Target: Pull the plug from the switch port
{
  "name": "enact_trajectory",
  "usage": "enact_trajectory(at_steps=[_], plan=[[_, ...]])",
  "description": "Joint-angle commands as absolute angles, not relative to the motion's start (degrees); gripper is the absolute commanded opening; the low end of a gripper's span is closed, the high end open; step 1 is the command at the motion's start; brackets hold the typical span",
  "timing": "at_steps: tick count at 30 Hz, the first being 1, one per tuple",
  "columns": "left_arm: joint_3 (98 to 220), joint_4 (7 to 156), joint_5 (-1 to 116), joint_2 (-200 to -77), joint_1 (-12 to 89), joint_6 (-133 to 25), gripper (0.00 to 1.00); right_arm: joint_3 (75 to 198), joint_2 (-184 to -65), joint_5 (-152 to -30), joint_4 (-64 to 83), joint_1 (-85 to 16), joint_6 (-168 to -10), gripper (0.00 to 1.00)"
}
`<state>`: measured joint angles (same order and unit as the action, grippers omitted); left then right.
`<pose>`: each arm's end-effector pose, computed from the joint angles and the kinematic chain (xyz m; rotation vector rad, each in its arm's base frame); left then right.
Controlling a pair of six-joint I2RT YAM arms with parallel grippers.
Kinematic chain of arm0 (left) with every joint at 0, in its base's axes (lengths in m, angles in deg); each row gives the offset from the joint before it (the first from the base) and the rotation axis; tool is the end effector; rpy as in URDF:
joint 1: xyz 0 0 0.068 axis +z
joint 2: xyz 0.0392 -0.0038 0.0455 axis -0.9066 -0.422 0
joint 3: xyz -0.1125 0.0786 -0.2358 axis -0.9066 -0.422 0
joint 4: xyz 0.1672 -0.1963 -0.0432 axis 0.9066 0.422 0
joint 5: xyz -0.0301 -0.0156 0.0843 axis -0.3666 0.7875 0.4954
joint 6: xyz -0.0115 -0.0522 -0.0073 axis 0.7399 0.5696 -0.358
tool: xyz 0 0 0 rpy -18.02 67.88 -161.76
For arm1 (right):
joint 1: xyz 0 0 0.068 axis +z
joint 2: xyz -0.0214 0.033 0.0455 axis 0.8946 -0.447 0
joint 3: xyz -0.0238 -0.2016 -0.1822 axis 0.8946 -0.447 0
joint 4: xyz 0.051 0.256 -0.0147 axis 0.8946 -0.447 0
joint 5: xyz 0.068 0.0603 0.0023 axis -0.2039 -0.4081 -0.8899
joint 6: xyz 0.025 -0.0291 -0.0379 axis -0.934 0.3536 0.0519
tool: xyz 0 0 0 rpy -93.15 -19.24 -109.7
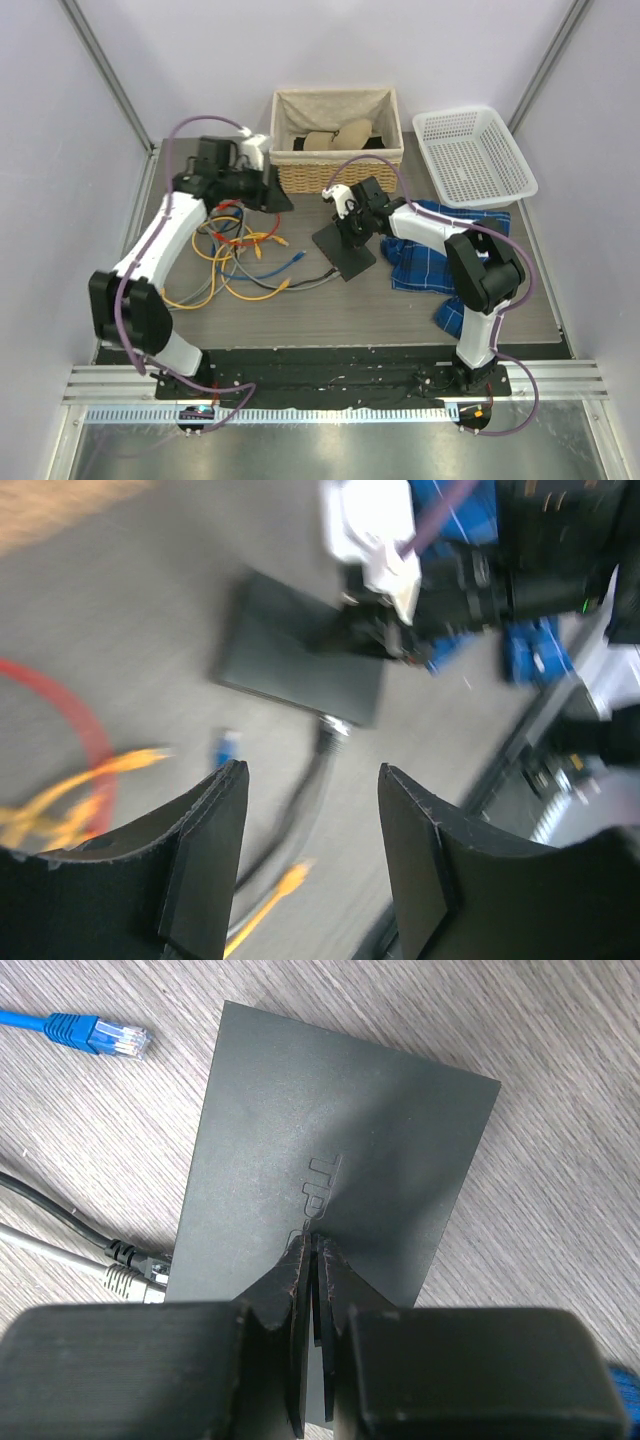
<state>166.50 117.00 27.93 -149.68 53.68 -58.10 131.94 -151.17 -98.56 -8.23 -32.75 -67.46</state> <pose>0.3214 -0.0868 0.3421 0.4387 2.2064 -0.9154 0.3350 0.2097 0.1801 -1.0777 2.2924 0.4435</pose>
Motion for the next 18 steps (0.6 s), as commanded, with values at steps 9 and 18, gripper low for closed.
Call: enact_trajectory(at_steps=[9,18], plan=[[168.97,115.21,21.72,-171.81,41.75,-56.86,0.54,131.95,-145.61,-94.81,-16.6,-32.78,-68.29,0.01],[172.65,116.44,24.36,-182.53,40.78,-56.51,0.49,125.28,-139.63,-94.19,-17.39,-32.69,-66.45,0.01]])
